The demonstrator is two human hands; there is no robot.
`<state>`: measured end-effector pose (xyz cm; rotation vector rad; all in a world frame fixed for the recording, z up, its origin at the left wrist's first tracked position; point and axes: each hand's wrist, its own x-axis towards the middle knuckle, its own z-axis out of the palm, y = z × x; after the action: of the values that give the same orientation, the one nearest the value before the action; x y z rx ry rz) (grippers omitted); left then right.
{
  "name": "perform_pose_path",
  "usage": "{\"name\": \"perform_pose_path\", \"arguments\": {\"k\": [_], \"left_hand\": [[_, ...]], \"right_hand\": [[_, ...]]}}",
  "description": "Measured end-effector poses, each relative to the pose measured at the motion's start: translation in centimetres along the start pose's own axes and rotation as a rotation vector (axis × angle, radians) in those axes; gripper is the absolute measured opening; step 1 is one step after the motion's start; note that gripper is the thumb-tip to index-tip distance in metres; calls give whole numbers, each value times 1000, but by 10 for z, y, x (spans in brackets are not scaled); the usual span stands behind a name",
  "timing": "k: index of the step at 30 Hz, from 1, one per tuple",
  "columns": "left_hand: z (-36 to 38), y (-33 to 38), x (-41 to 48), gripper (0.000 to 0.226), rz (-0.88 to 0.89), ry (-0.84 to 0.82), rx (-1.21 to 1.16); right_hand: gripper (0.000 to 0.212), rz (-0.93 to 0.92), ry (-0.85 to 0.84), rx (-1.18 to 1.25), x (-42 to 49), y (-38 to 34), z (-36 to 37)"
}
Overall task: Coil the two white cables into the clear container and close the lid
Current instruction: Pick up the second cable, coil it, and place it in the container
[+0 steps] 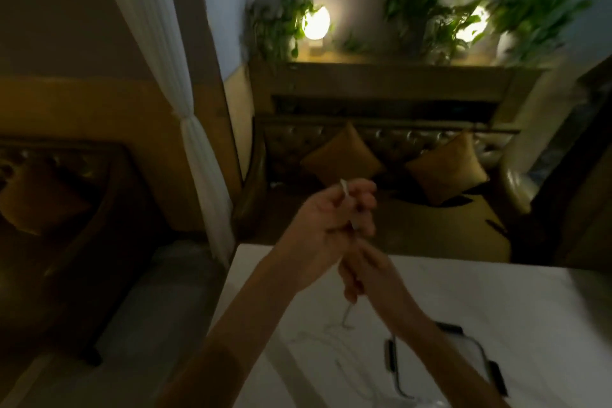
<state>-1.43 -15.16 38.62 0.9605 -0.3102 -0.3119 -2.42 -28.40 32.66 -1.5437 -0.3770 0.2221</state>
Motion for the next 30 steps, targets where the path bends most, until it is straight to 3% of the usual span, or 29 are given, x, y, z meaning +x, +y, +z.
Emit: {"name": "perform_pose_path", "arguments": {"k": [3, 5, 8, 11, 14, 15, 17, 19, 22, 24, 26, 27, 28, 30], "left_hand": [[31, 14, 24, 28, 162, 289, 346], [50, 13, 28, 30, 196, 334, 647], [86, 1, 14, 30, 193, 177, 867], [138, -13, -10, 35, 179, -4, 931], [194, -10, -25, 45, 73, -70, 764], [208, -7, -30, 54, 47, -162, 664], [229, -9, -37, 65, 37, -363, 445], [246, -6, -42, 65, 7, -443, 244], [269, 4, -37, 66, 68, -413, 46], [268, 13, -19, 68, 131, -258, -60], [256, 19, 3, 69, 163, -24, -16], [251, 19, 8, 70, 184, 77, 121], [242, 15, 8, 71, 195, 112, 310], [227, -2, -7, 70, 145, 21, 512]], "right_hand": [[25, -81, -1, -204, -43, -23, -13], [21, -139, -64, -428, -72, -49, -29], [22, -317, -87, -717, -106, -99, -60], [21, -588, 142, -930, -130, -150, -104], [16, -818, 280, -909, -141, -189, -138], [12, -845, 312, -832, -141, -199, -145], [9, -823, 327, -650, -137, -214, -154], [13, -672, 247, -460, -133, -217, -156], [29, -394, 123, -278, -141, -194, -147], [27, -330, 103, -356, -156, -167, -139], [20, -310, 0, -546, -177, -150, -134], [16, -318, -51, -646, -187, -150, -136], [15, -339, -69, -734, -194, -154, -142], [17, -447, 66, -943, -197, -177, -161]]}}
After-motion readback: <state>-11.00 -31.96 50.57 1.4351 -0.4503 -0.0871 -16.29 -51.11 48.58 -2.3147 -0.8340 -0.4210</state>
